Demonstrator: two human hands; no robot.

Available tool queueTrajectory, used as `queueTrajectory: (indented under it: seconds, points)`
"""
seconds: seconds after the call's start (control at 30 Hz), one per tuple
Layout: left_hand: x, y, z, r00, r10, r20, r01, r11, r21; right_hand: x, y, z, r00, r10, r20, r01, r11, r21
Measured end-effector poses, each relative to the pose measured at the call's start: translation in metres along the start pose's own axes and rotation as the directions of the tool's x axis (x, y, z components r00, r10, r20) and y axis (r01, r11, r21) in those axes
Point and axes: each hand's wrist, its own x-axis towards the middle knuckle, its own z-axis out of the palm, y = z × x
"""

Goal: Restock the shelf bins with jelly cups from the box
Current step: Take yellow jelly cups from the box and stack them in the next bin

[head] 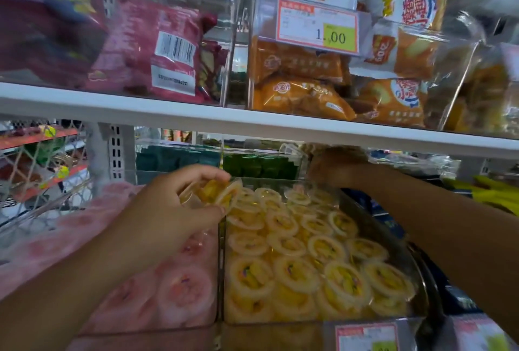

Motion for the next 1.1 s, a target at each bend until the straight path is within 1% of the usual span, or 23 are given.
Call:
queueTrajectory:
  seconds: [0.03, 0.07, 0.1, 0.13, 0.17, 0.23, 0.3, 0.43, 0.57, 0.63, 0.73, 0.87, 1.0, 1.07, 1.1]
  points:
    - [-0.004, 0.004, -0.001, 1.0, 0.0, 0.005, 0.0, 1.0, 0.002, -0.01, -0.005, -0.008, 1.0, 0.006, -0.01, -0.005, 0.995, 0.096]
    - [-0.008, 0.007, -0.002, 1.0, 0.002, 0.011, -0.002, 1.0, 0.006, -0.023, -0.012, -0.015, 0.999, -0.013, 0.035, 0.004, 0.967, 0.255]
    - [-0.013, 0.01, -0.003, 1.0, 0.002, 0.014, -0.002, 1.0, 0.004, -0.038, -0.019, -0.019, 0.993, -0.077, 0.091, 0.03, 0.9, 0.435]
    - [-0.018, 0.013, -0.005, 1.0, -0.002, 0.015, 0.002, 1.0, -0.008, -0.054, -0.026, -0.025, 0.977, -0.155, 0.148, 0.047, 0.828, 0.558]
    - [-0.023, 0.015, -0.005, 1.0, -0.009, 0.015, 0.009, 1.0, -0.016, -0.069, -0.033, -0.027, 0.955, -0.227, 0.193, 0.064, 0.789, 0.611]
    - [-0.033, 0.02, -0.006, 1.0, -0.021, 0.01, 0.021, 1.0, -0.003, -0.091, -0.047, -0.029, 0.931, -0.307, 0.199, 0.135, 0.794, 0.593]
    - [-0.044, 0.023, -0.007, 0.999, -0.032, 0.004, 0.032, 0.999, 0.014, -0.105, -0.06, -0.026, 0.925, -0.337, 0.173, 0.191, 0.809, 0.557]
    - [-0.068, 0.028, -0.009, 0.998, -0.065, 0.002, 0.065, 0.998, -0.013, -0.121, -0.084, -0.015, 0.903, -0.386, 0.189, 0.235, 0.812, 0.535]
    - [-0.084, 0.036, -0.013, 0.997, -0.081, 0.005, 0.081, 0.997, 0.016, -0.13, -0.106, -0.008, 0.886, -0.445, 0.134, 0.286, 0.75, 0.597]
    - [-0.089, 0.039, -0.015, 0.996, -0.085, 0.004, 0.085, 0.996, 0.016, -0.134, -0.113, -0.007, 0.879, -0.465, 0.108, 0.321, 0.744, 0.586]
    - [-0.094, 0.041, -0.016, 0.996, -0.092, -0.014, 0.092, 0.996, 0.013, -0.135, -0.115, -0.005, 0.893, -0.444, 0.08, 0.306, 0.727, 0.615]
    - [-0.099, 0.038, -0.012, 0.991, -0.13, -0.025, 0.13, 0.991, 0.015, -0.139, -0.11, -0.002, 0.895, -0.435, 0.099, 0.269, 0.704, 0.657]
    - [-0.101, 0.037, -0.003, 0.988, -0.151, -0.025, 0.151, 0.988, -0.01, -0.141, -0.106, 0.002, 0.91, -0.409, 0.071, 0.256, 0.689, 0.678]
    - [-0.102, 0.039, 0.001, 0.986, -0.167, -0.021, 0.167, 0.985, -0.033, -0.143, -0.103, 0.002, 0.925, -0.379, 0.022, 0.261, 0.678, 0.688]
    - [-0.102, 0.04, 0.002, 0.985, -0.172, -0.019, 0.171, 0.985, -0.039, -0.144, -0.101, 0.0, 0.933, -0.358, -0.033, 0.286, 0.683, 0.672]
